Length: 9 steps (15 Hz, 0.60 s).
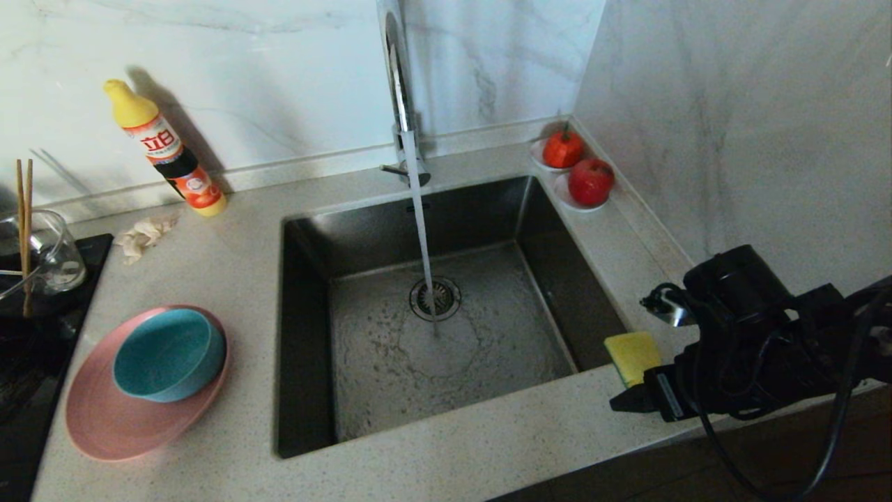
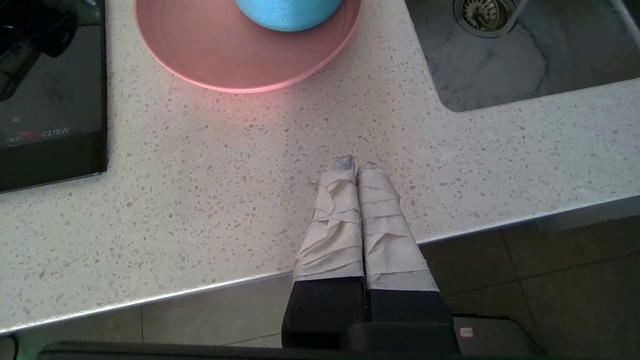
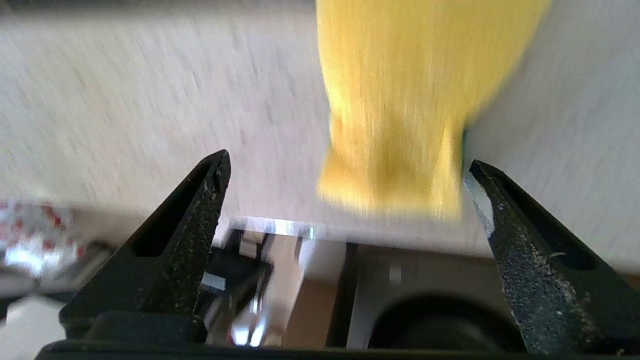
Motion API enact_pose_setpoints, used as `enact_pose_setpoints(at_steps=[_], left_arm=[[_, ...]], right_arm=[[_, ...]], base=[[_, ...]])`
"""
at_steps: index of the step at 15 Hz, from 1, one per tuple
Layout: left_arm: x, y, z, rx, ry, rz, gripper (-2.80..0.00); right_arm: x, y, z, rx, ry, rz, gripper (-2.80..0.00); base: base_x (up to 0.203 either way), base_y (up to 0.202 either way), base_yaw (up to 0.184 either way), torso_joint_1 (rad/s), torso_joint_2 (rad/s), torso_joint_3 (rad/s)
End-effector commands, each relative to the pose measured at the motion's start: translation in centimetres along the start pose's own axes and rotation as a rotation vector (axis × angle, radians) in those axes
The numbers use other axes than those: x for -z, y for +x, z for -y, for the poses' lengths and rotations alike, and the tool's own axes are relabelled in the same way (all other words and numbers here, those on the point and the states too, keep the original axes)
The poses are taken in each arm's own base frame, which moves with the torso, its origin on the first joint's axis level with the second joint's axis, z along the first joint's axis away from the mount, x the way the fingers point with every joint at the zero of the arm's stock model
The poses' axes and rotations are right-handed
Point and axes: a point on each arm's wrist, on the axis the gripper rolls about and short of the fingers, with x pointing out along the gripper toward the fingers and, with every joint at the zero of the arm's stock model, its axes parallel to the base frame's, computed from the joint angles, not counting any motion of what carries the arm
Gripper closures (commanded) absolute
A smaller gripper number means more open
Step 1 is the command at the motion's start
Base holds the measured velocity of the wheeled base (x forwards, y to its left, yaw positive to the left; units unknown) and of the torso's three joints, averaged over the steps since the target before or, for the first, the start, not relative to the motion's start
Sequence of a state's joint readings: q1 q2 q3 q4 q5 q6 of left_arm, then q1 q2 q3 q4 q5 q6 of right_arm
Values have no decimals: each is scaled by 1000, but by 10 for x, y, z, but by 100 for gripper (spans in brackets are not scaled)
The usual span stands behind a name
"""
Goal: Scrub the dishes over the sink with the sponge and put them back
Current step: Pick up a bowl and the sponge
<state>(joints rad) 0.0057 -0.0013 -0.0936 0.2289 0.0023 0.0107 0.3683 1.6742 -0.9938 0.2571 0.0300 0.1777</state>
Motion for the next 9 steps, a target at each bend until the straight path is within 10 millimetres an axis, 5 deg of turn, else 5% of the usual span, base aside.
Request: enact_pose_setpoints(at_steps=[1, 9], left_arm=[[0, 0, 0, -1, 0, -1, 0], [0, 0, 0, -1, 0, -1, 0]], right_arm=[[-2, 3, 0, -4, -5, 26, -280], [-4, -7, -5, 18, -48, 47, -280]], base=[[0, 0, 0, 0, 0, 0], [0, 0, 0, 0, 0, 0]])
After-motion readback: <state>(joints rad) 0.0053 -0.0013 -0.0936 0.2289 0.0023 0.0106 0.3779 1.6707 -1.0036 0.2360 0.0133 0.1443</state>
